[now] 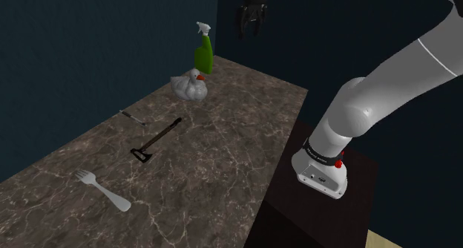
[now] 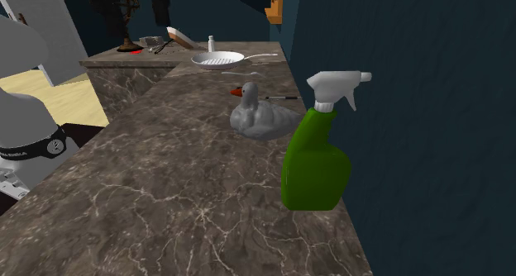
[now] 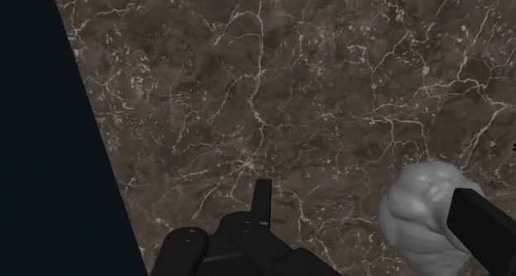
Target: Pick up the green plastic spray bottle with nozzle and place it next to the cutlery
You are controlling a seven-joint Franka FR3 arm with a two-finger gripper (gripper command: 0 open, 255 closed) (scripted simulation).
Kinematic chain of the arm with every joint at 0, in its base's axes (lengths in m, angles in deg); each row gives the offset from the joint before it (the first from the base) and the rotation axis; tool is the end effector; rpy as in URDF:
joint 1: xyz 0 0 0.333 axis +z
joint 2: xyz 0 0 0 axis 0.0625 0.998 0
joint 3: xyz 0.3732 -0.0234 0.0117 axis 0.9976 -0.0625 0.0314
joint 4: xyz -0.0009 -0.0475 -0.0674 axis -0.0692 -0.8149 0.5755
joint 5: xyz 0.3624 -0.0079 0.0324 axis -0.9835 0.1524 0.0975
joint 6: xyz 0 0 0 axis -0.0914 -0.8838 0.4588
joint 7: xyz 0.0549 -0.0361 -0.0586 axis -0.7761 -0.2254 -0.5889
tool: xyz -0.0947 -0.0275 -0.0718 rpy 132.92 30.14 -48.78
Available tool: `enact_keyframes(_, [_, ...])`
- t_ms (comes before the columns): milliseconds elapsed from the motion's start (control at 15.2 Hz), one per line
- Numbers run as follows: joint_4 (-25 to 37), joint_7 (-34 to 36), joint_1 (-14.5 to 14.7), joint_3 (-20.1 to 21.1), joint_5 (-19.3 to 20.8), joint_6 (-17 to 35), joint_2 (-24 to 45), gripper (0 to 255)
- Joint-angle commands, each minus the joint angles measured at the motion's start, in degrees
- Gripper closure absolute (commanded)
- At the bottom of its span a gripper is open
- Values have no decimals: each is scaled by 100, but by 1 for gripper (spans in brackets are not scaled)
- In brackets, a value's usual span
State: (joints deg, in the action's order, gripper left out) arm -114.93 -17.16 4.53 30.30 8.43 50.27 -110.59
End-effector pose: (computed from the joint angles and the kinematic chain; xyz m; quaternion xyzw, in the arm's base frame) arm 0.3770 -0.0328 0.5921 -0.9990 0.0282 0.0308 0.0124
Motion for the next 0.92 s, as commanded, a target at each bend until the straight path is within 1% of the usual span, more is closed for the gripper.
enact_keyframes(0, [347,-96,16,-34,-7,126,454,0])
enact_keyframes(462, [1886,-492,2,-160,-85,217,2022,0])
enact_keyframes(858, [3610,-797,-78,-198,-211,-22,3455,0])
